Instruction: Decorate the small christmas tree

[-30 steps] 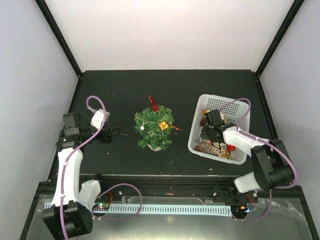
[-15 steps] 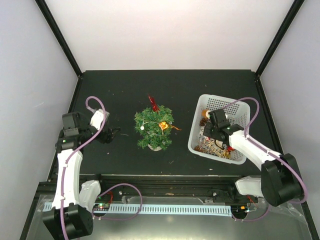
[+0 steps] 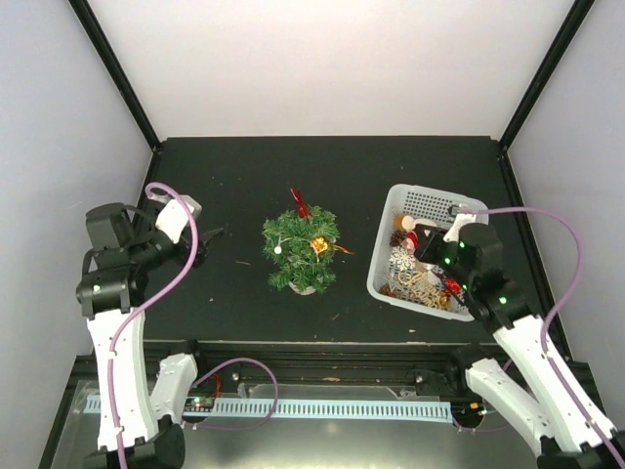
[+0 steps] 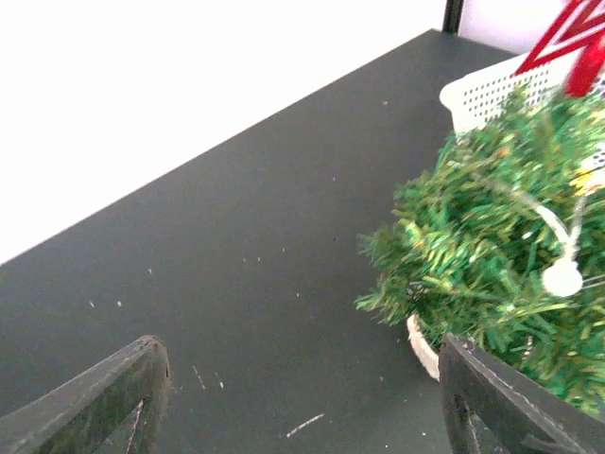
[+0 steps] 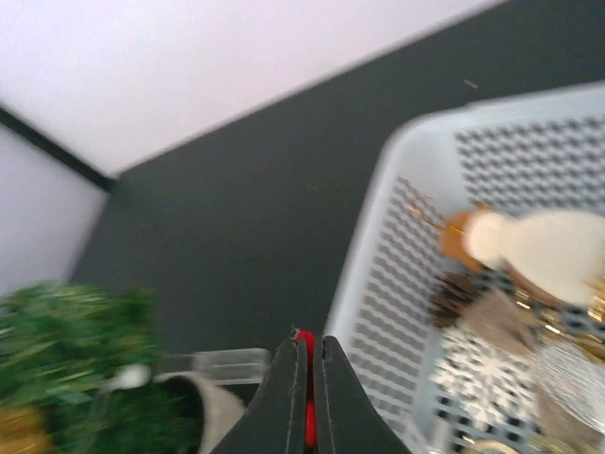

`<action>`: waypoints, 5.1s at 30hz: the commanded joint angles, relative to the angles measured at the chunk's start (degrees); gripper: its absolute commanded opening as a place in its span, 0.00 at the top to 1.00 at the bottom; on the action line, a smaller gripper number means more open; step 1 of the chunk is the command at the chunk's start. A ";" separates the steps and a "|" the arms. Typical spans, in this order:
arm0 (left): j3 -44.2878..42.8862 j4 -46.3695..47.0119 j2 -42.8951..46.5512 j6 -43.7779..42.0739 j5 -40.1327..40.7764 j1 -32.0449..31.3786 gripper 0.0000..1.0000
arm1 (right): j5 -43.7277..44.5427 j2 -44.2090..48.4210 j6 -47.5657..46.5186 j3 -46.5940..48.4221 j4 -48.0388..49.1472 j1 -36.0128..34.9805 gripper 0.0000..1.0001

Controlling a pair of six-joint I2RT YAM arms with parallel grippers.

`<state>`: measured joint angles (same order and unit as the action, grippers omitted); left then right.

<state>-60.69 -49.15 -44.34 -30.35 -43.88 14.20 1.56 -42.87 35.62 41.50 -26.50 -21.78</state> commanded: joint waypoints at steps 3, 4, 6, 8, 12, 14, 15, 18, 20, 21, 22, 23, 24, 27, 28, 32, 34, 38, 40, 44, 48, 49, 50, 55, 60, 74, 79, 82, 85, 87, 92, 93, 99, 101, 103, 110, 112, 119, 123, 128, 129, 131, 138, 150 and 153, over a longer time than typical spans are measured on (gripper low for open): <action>-9.01 -12.30 3.14 -6.76 -7.47 0.39 0.21 | -14.90 7.39 -4.89 3.32 4.28 -3.27 0.99; -10.15 -13.76 3.66 -7.35 -8.87 0.44 0.21 | -16.17 8.44 -6.12 3.60 4.94 -4.40 0.99; -12.36 -16.35 4.30 -8.07 -11.54 0.39 0.21 | -17.12 10.28 -7.74 3.97 5.62 -6.88 0.99; -15.16 -18.61 4.52 -8.27 -13.91 0.35 0.20 | -18.19 10.94 -9.24 4.87 5.67 -9.40 0.99; -20.90 -23.24 4.12 -8.34 -17.91 0.35 0.19 | -17.15 10.32 -12.20 7.27 5.84 -17.38 0.99; -23.00 -25.07 3.98 -8.90 -20.13 0.31 0.18 | -13.98 9.41 -13.96 8.63 6.60 -23.33 0.99; -23.98 -25.92 3.93 -8.98 -20.99 0.29 0.18 | -12.95 7.73 -14.77 9.62 6.96 -26.71 0.99; -26.42 -29.98 3.49 -10.69 -24.47 0.24 0.16 | -7.57 0.12 -17.59 15.17 4.73 -36.77 0.99; -28.09 -34.36 3.07 -13.25 -27.40 0.22 0.15 | -2.93 -5.94 -19.11 19.29 3.09 -43.74 0.99; -28.68 -36.27 2.89 -14.41 -28.76 0.22 0.14 | -1.37 -8.66 -19.42 21.31 2.32 -46.81 0.99; -28.99 -37.85 2.92 -15.35 -30.00 0.22 0.14 | -0.71 -11.23 -19.50 23.20 1.57 -48.24 0.99; -28.97 -38.97 3.13 -16.27 -31.06 0.14 0.14 | -0.76 -13.25 -19.40 24.92 1.13 -49.26 0.99; -28.62 -39.61 3.49 -16.31 -31.91 0.13 0.13 | -1.14 -14.95 -19.36 26.12 1.23 -49.96 0.99; -26.45 -39.59 5.01 -16.84 -32.71 -0.11 0.12 | -3.26 -17.62 -19.44 28.28 3.38 -52.12 0.99; -25.79 -39.58 5.45 -16.99 -32.76 -0.20 0.11 | -3.72 -18.20 -19.33 28.93 3.76 -52.59 0.99; -22.83 -39.64 6.30 -17.37 -33.18 -0.99 0.10 | -6.72 -19.90 -18.03 31.06 5.20 -53.53 0.99; -21.20 -39.59 6.53 -17.98 -33.14 -1.33 0.11 | -8.93 -20.29 -16.73 31.23 7.11 -53.86 0.99; -18.86 -39.55 6.55 -18.80 -33.42 -2.03 0.14 | -12.19 -21.65 -15.29 31.72 9.76 -55.01 0.99; -18.25 -39.58 6.46 -19.12 -33.51 -2.43 0.16 | -12.73 -22.35 -14.93 32.02 10.32 -55.64 0.99; -17.26 -39.59 6.05 -19.10 -34.68 -3.23 0.22 | -13.61 -23.64 -14.44 32.31 11.44 -56.30 0.99; -16.23 -39.57 5.53 -18.33 -36.44 -4.90 0.28 | -13.56 -24.81 -14.51 32.95 11.71 -56.82 0.99; -15.92 -39.51 5.37 -18.11 -36.78 -5.98 0.29 | -13.52 -25.08 -14.60 33.29 11.58 -56.86 0.99; -15.61 -39.27 5.06 -17.62 -36.92 -6.96 0.30 | -13.40 -25.30 -14.68 33.52 11.36 -56.96 0.99; -13.27 -37.41 4.09 -14.77 -36.00 -12.91 0.37 | -12.57 -25.54 -14.45 33.13 11.82 -57.13 0.99; -10.19 -32.07 5.87 -8.75 -33.17 -16.00 0.37 | -12.03 -24.51 -13.79 31.34 13.10 -57.49 0.99; -8.97 -31.35 4.14 -7.59 -32.15 -18.02 0.42 | -12.84 -26.16 -14.17 32.48 12.85 -58.08 0.99; -9.14 -30.92 3.27 -6.85 -31.78 -18.59 0.47 | -12.74 -26.43 -13.88 32.85 12.85 -58.18 0.99; -8.88 -30.75 2.86 -6.72 -31.83 -18.67 0.50 | -12.81 -26.77 -13.42 32.12 13.66 -58.25 0.99; -8.59 -30.81 2.85 -6.82 -31.96 -18.91 0.54 | -12.81 -27.16 -12.90 31.66 14.27 -58.33 0.99; -8.49 -30.92 2.77 -6.98 -31.92 -19.25 0.58 | -12.66 -27.38 -12.79 31.47 14.60 -58.38 0.99; -8.48 -30.77 2.89 -6.77 -31.83 -19.32 0.64 | -12.42 -28.27 -12.94 31.71 14.51 -58.40 0.99; -8.48 -30.63 2.93 -6.70 -31.83 -19.36 0.64 | -12.27 -28.52 -13.02 31.71 14.36 -58.38 0.99; -7.40 -28.44 4.04 -4.51 -30.64 -19.35 0.52 | -7.73 -27.35 -13.35 30.73 13.66 -58.38 0.99; -7.10 -28.00 4.29 -4.02 -30.49 -19.38 0.44 | -6.73 -26.66 -13.54 30.45 13.13 -58.38 0.99; -6.99 -27.81 4.47 -3.75 -30.35 -19.30 0.40 | -5.63 -26.02 -13.71 30.13 12.72 -58.38 0.99; -6.57 -27.23 4.96 -3.31 -30.20 -19.35 0.42 | -1.09 -24.24 -14.01 28.30 11.79 -58.38 0.99; -6.40 -27.15 5.05 -3.38 -30.37 -19.33 0.44 | -0.64 -24.13 -13.84 27.68 12.06 -58.38 0.99; -6.60 -28.37 4.98 -4.92 -31.44 -19.36 0.48 | 3.74 -23.51 -14.05 26.46 11.69 -58.36 0.99; -6.43 -28.90 4.88 -5.50 -31.90 -19.34 0.47 | 4.88 -24.01 -14.76 26.77 11.13 -58.29 0.99; -5.39 -27.81 4.70 -4.90 -31.81 -19.33 0.42 | 2.04 -25.64 -14.74 28.00 11.96 -58.25 0.99; -5.18 -27.50 4.70 -4.68 -31.72 -19.30 0.40 | 0.66 -25.94 -14.80 28.29 12.32 -58.28 0.99; -5.02 -27.30 4.55 -4.46 -31.66 -19.33 0.38 | -1.28 -26.41 -14.79 28.83 13.07 -58.29 0.99; -5.13 -27.01 3.62 -4.50 -31.90 -19.36 0.33 | -5.66 -27.80 -14.57 29.79 15.05 -58.29 0.99; -5.85 -27.40 2.45 -4.66 -33.33 -19.66 0.44 | -8.21 -28.20 -13.93 31.20 17.02 -58.29 0.99; -5.70 -27.41 3.05 -4.80 -34.04 -19.68 0.48 | -8.32 -27.84 -13.67 30.95 17.34 -58.30 0.99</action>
<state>-65.49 -77.47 -41.63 -34.50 -76.05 -5.28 -5.15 -71.33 21.54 70.65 -12.16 -79.99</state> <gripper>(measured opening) 0.541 0.021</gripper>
